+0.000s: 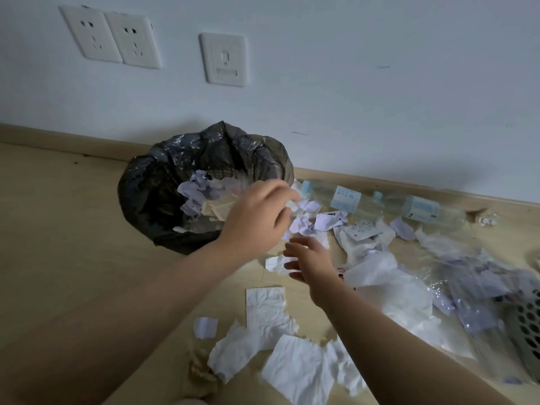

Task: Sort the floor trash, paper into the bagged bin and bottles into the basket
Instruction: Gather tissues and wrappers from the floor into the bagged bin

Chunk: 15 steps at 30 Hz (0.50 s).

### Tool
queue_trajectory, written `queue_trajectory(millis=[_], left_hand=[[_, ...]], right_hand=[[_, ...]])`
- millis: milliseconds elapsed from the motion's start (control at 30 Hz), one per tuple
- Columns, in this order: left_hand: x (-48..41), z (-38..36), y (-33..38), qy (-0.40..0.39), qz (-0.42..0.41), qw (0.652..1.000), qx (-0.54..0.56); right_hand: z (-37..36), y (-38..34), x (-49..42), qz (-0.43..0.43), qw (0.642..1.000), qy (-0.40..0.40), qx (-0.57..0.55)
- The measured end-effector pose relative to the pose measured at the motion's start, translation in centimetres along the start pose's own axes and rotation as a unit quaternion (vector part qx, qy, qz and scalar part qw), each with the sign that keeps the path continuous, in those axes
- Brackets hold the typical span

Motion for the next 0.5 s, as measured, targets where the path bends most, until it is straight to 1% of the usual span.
queue_trajectory(millis=[33, 100, 133, 200, 267, 333, 400, 467, 500], left_hand=[[0.9, -0.9, 1.1, -0.028, -0.049, 0.998, 0.014], [3.7, -3.5, 2.4, -0.126, -0.122, 0.983, 0.05], [5.6, -5.2, 2.3, -0.191, -0.132, 0.971, 0.056], [10.0, -8.2, 0.6, -0.327, -0.089, 0.94, 0.028], [14.6, -9.8, -2.4, -0.422, -0.047, 0.905, -0.016], [18.3, -10.3, -4.9, -0.502, -0.018, 0.863, -0.06], [21.0, -10.0, -6.7, -0.552, -0.001, 0.828, -0.098], [22.9, -9.7, -8.1, -0.585, 0.001, 0.799, -0.138], [23.4, -9.6, -8.2, -0.583, -0.005, 0.799, -0.147]], right_hand=[[0.2, 1.3, 0.0, -0.005, 0.999, 0.009, 0.039], [0.8, 3.9, 0.0, 0.007, 0.987, 0.026, 0.157], [1.0, 5.1, 0.2, 0.019, 0.974, 0.028, 0.222], [1.2, 7.5, 0.9, 0.032, 0.939, 0.017, 0.342], [1.1, 9.4, 1.8, 0.067, 0.881, -0.007, 0.469], [0.4, 10.8, 2.9, 0.122, 0.827, -0.04, 0.548], [-0.4, 12.0, 4.1, 0.168, 0.776, -0.08, 0.603], [-1.4, 13.1, 5.0, 0.2, 0.704, -0.113, 0.672], [-1.7, 13.7, 5.4, 0.208, 0.675, -0.124, 0.697]])
Point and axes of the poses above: each hand's wrist, its own x-axis away from the middle knuckle, its own z-axis out of the back of the hand, y = z × x, the point moved 7 cm from there along -x, towards the middle knuckle, and after that the axes turned 7 degrees about x, right-handed, at the moved point
